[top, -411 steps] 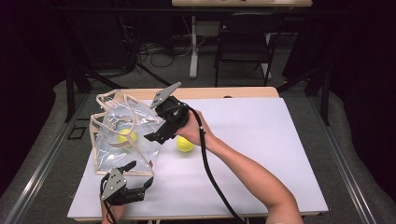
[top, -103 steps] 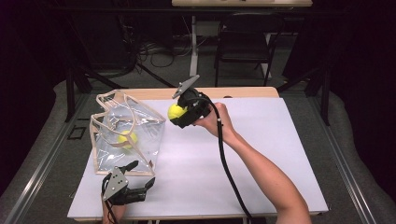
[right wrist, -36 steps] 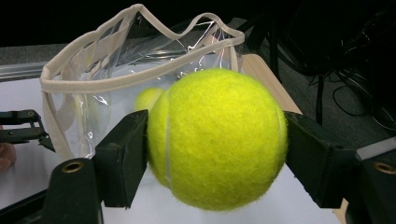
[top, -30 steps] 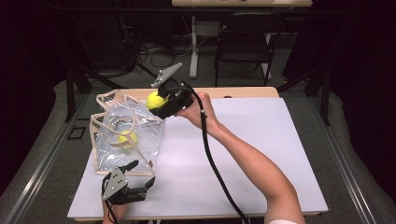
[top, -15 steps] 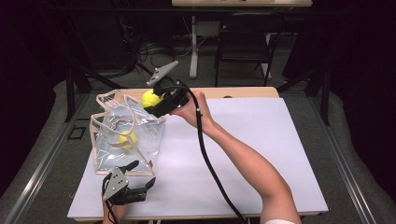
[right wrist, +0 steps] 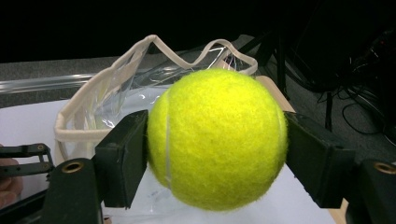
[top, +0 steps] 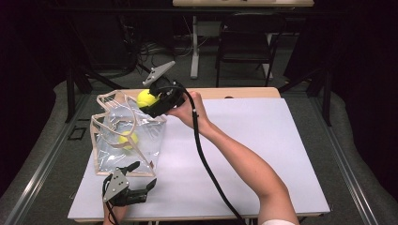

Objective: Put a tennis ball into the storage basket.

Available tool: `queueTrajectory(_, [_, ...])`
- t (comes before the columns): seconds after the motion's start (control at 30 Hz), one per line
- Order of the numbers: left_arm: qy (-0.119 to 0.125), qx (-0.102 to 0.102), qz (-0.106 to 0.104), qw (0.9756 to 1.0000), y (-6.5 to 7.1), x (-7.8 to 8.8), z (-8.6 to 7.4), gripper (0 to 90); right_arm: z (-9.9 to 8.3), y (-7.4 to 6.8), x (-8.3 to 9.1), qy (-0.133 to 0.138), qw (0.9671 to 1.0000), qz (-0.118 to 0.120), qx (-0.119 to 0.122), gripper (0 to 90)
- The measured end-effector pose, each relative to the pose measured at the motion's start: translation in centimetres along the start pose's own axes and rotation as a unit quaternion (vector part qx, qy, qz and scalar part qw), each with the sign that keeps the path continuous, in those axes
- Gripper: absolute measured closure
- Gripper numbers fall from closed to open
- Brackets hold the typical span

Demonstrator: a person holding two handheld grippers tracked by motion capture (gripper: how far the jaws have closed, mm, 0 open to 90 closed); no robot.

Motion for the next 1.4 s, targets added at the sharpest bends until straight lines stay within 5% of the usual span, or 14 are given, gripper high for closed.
queueTrajectory(1.4, [-0.004,-0.001,-0.006,1.0000,0.1,-0.1,-0.1,16.0,2.2,-1.3,-1.7,0.043,0.9988,0.006,0.021,25.8])
Point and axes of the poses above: each handheld gripper's, and its own axes: x roughly backward along the jaws, z roughly out of its top, y roughly to its right, the point moved 6 cm from there along -x, roughly forward along the jaws, and after that the axes turned 13 degrees about y, right-handed, at the moved point
